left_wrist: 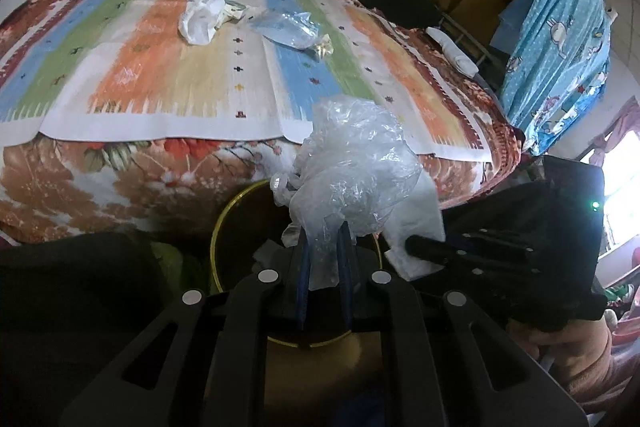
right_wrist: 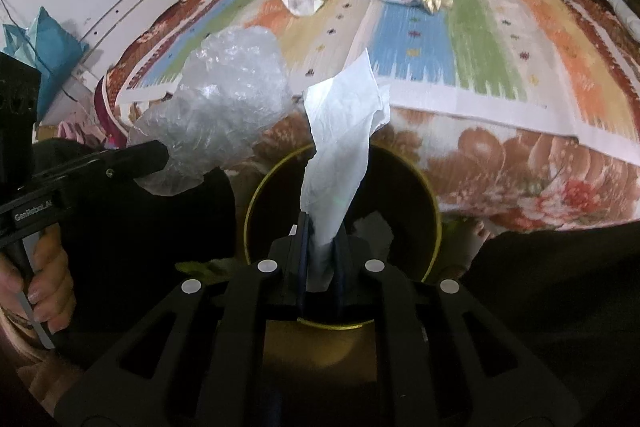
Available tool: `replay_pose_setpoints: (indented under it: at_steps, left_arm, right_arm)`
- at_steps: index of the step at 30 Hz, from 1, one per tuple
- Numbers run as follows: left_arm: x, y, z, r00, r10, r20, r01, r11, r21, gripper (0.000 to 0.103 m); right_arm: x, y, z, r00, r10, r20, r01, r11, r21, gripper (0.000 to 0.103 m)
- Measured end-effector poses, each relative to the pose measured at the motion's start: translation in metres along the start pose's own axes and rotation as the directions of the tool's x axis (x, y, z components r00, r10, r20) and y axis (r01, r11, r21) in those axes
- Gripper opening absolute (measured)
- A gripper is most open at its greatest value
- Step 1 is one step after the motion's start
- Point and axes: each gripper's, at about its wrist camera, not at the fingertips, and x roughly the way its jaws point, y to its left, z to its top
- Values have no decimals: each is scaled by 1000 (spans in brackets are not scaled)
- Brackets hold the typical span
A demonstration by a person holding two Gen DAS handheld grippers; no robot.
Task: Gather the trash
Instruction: 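Lift the paper and plastic bag and carry both over the bin, then open both grippers over the bin to drop the paper and bag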
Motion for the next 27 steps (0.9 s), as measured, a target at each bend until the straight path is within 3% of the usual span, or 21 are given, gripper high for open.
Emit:
replay_pose_setpoints:
  at_steps: [13,15,17,22,27]
  left_arm:
    - [12,-3,-4,999,1,-48,-1,1000,-2,13]
    - [15,-5,-4,998,1,-59,-1,1000,8,22]
    - [18,-6,-4,998,10,-62,-9,1000,12,41]
    - [19,-2,-2,998,19,-61,-20,1000,-7,42]
    - [18,-1,-1,998,27,-52,-28,999,-18,44]
  right_arm:
    - [10,-2,-1,999,8,-50,-7,1000,28,13]
    - [13,-3,-1,998,17,-64,-14,999,37,20]
    - [12,-4,0,998,17,-59,-14,999,43,31]
    - [12,-7,0,998,21,-58,-17,998,56,43]
    - [11,-7,2,999,21,-50,-18,998,56,46]
